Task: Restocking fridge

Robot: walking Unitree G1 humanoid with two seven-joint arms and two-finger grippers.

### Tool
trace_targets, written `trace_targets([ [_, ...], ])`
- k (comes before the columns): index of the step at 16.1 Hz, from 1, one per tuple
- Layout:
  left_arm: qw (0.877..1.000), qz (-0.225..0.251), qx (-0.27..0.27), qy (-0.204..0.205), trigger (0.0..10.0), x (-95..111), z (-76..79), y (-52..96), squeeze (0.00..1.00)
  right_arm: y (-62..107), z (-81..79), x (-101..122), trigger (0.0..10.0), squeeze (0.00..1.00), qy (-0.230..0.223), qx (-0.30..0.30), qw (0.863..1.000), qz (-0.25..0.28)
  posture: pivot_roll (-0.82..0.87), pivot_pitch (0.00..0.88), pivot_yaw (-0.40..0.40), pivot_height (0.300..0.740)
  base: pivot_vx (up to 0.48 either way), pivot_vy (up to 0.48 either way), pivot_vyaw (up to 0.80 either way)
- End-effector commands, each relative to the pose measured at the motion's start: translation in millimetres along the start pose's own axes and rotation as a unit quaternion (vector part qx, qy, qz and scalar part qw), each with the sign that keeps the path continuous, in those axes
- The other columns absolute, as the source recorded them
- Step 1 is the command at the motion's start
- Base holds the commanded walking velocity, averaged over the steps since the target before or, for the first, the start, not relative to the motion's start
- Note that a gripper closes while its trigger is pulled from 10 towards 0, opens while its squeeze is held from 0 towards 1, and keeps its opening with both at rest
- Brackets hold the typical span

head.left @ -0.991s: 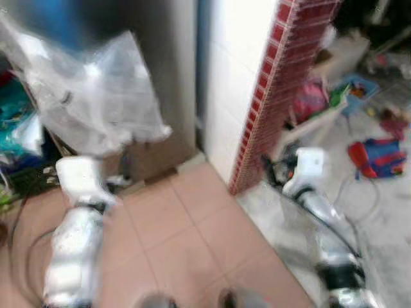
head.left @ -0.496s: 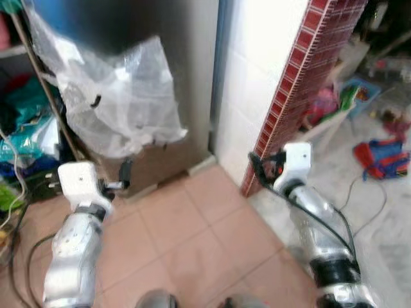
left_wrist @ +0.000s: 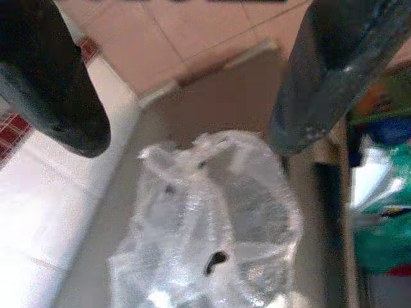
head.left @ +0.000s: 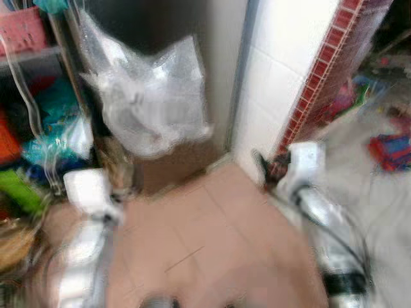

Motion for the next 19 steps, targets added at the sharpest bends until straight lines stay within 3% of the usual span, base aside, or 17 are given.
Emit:
trace_targets([
  [1,1.000,0.010,0.006,-0.014,10.0,5,-5.4,-2.2,0.00,-3.5,-2.0,10,10.0,0.00,0.000,0.004,1.000,0.013,0.02,0.000,-0.037,0.740,0.000,0.000,-0.49],
  [7,1.000,0.023,0.013,-0.011,10.0,12,-8.8,-6.3,0.00,-8.8,-3.5,17,10.0,0.00,-0.004,0.003,1.000,0.021,0.03,0.001,-0.041,0.740,0.000,0.000,-0.67],
  [10,0.999,0.028,0.015,-0.015,10.0,14,-11.0,-6.9,0.00,-9.2,-4.3,18,10.0,0.00,-0.004,0.003,1.000,0.021,0.03,0.006,-0.038,0.740,0.000,0.279,0.00],
  [14,0.999,0.029,0.011,-0.014,10.0,16,-10.8,-8.6,0.00,-9.3,-5.1,18,10.0,0.00,-0.004,0.001,1.000,0.023,0.03,0.007,-0.033,0.740,0.000,0.383,-0.80],
  [19,0.999,0.030,0.006,-0.018,10.0,17,-9.3,-10.4,0.00,-9.7,-5.6,18,10.0,0.00,-0.005,-0.001,1.000,0.023,0.03,0.007,-0.030,0.740,0.000,0.444,0.00],
])
Point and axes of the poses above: a point about 5 cm out from each wrist's last joint towards the gripper, its own y axis pointing back from the gripper into the wrist, its own x axis along the axis of the wrist's last joint, z = x × y, the point moved 3 cm from there along -y, pointing out of the wrist towards the gripper, and after that the axes turned 9 degrees about y, right-handed, at the moved point
